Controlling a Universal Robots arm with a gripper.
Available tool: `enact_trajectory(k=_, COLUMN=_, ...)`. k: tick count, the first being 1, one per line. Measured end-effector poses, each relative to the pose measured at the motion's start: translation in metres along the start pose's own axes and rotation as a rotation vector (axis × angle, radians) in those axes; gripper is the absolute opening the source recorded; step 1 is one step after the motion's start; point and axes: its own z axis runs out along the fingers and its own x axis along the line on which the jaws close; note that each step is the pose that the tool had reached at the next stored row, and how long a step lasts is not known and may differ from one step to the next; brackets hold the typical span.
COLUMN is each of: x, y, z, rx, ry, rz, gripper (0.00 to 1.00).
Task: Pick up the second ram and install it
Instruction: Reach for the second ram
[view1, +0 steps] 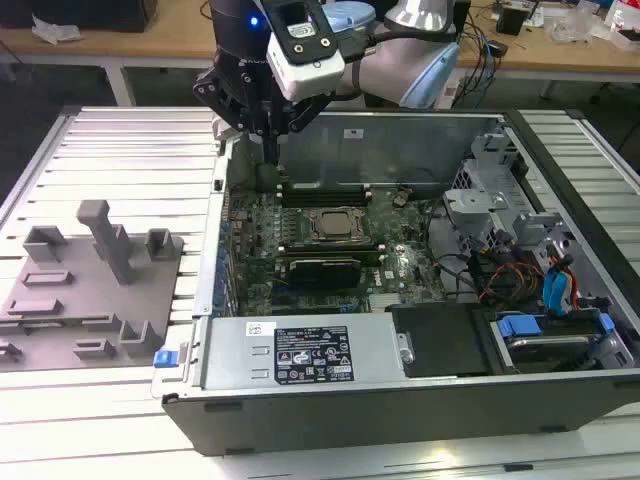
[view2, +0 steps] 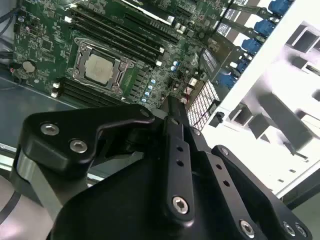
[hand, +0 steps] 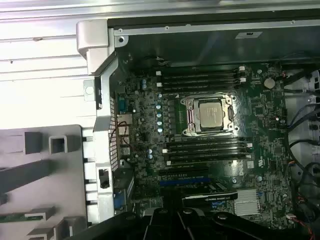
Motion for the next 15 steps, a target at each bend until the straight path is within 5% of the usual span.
enact_trajectory(k=4, x=0.0183, y=-0.0014, z=-0.0005, rx=0.0001, ry=0.0, rz=0.0, gripper=0.11)
enact_trajectory(k=11, x=0.0347, y=-0.0026, z=-0.0008, rx=0.0001, ry=0.0, rz=0.0, gripper=0.11)
enact_trajectory(k=15, x=0.0504, y=-0.0038, z=-0.001, rx=0.0001, ry=0.0, rz=0.0, gripper=0.11)
